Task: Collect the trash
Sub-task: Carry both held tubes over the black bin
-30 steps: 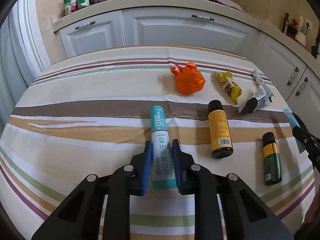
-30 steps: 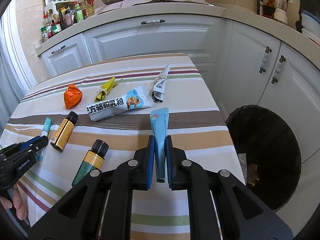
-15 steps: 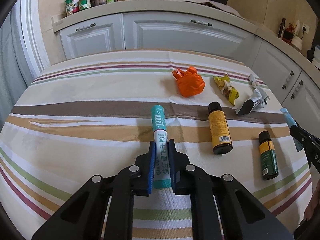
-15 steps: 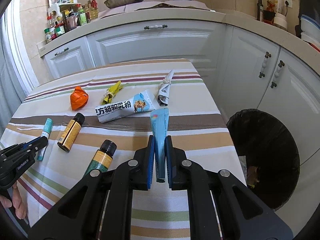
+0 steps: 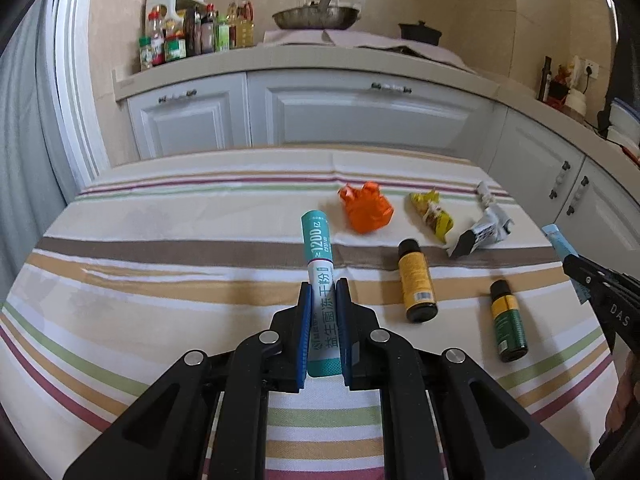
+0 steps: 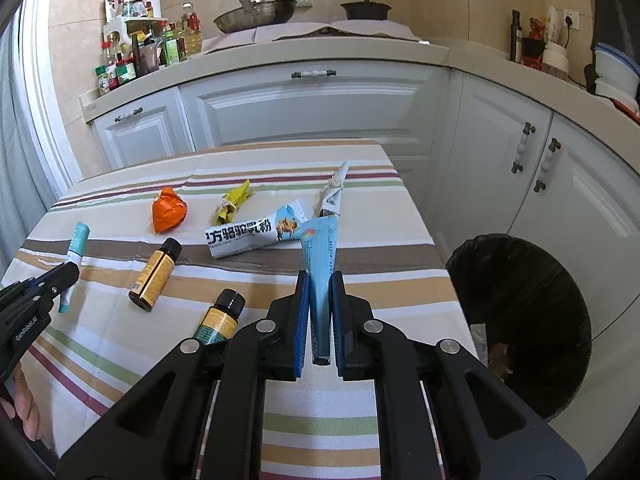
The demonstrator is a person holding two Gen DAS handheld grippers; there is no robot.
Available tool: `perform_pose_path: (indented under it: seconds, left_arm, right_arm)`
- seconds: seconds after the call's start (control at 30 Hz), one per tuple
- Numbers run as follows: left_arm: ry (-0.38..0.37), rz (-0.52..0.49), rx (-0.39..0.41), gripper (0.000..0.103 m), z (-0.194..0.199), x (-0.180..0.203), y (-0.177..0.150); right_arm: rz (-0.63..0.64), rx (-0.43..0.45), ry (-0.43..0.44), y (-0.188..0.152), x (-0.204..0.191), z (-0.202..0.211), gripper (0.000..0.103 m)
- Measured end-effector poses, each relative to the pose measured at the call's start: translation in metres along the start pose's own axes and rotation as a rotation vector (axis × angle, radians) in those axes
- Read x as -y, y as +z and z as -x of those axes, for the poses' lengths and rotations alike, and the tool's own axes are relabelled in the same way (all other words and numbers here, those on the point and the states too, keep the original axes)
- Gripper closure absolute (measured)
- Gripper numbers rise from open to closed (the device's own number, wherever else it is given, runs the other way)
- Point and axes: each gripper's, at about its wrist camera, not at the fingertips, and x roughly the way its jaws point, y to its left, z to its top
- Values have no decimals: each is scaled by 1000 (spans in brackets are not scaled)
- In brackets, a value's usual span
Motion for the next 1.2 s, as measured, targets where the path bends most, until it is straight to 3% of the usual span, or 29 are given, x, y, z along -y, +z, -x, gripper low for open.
perform_pose_path:
  seconds: [0.4, 1.2]
  left_arm:
    - [-86, -34, 54, 90, 21, 33, 12]
    - [-409, -263, 133, 90, 33, 203, 28]
  right_arm:
    - [-23, 77, -61, 4, 19, 31, 92]
    - [-180, 166, -294, -9, 145, 85, 92]
